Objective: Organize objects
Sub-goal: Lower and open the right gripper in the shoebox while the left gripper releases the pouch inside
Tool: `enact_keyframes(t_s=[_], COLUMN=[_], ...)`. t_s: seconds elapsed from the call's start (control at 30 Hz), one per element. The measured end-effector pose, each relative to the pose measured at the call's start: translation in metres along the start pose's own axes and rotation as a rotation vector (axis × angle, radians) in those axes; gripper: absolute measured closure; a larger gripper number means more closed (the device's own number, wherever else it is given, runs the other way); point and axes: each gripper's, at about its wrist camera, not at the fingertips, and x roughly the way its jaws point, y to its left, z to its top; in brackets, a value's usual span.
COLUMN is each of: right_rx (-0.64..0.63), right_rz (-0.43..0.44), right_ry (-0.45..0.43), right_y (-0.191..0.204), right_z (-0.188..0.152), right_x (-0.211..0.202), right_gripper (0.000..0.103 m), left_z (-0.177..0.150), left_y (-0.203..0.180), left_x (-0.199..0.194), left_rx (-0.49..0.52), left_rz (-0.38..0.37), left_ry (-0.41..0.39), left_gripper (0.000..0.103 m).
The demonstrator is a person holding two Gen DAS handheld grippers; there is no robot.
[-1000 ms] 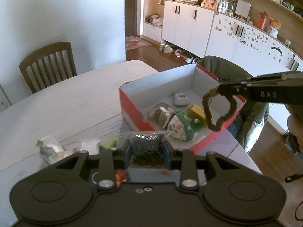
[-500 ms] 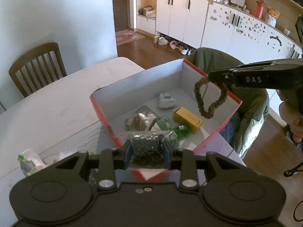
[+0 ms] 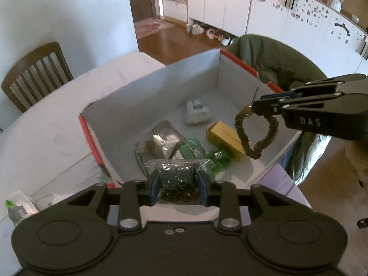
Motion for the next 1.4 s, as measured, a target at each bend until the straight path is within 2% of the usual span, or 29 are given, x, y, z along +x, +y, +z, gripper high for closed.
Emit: enact_keyframes(t_s=[0.37, 0.77, 1.1, 1.4], right_rx=[-0.046, -0.094, -0.081, -0.065], right_rz=[0.048, 0.045, 0.057, 0.071], right_ry=[0.084, 0.133, 0.141, 0.124], right_y=[0.003, 0.002, -0.005, -0.008], right_z=[-0.01, -0.018, -0.019, -0.016], right_x=[0.026, 0.037, 0.034, 0.026], right_gripper=[0.092, 0.092, 0.091, 0.09], left_z=[0.009, 0.006, 0.006, 0.005], left_y=[0.003, 0.003, 0.005, 0.003], left_x=[0.033, 0.057, 0.059, 0.053], left_rx=[-0.03, -0.037, -0.073, -0.075], left_rz=[-0.002, -0.002, -0.02, -0.021], left_ry=[0.091, 0.165, 0.176, 0.143], left_gripper=[0.071, 0.07, 0.067, 0.062])
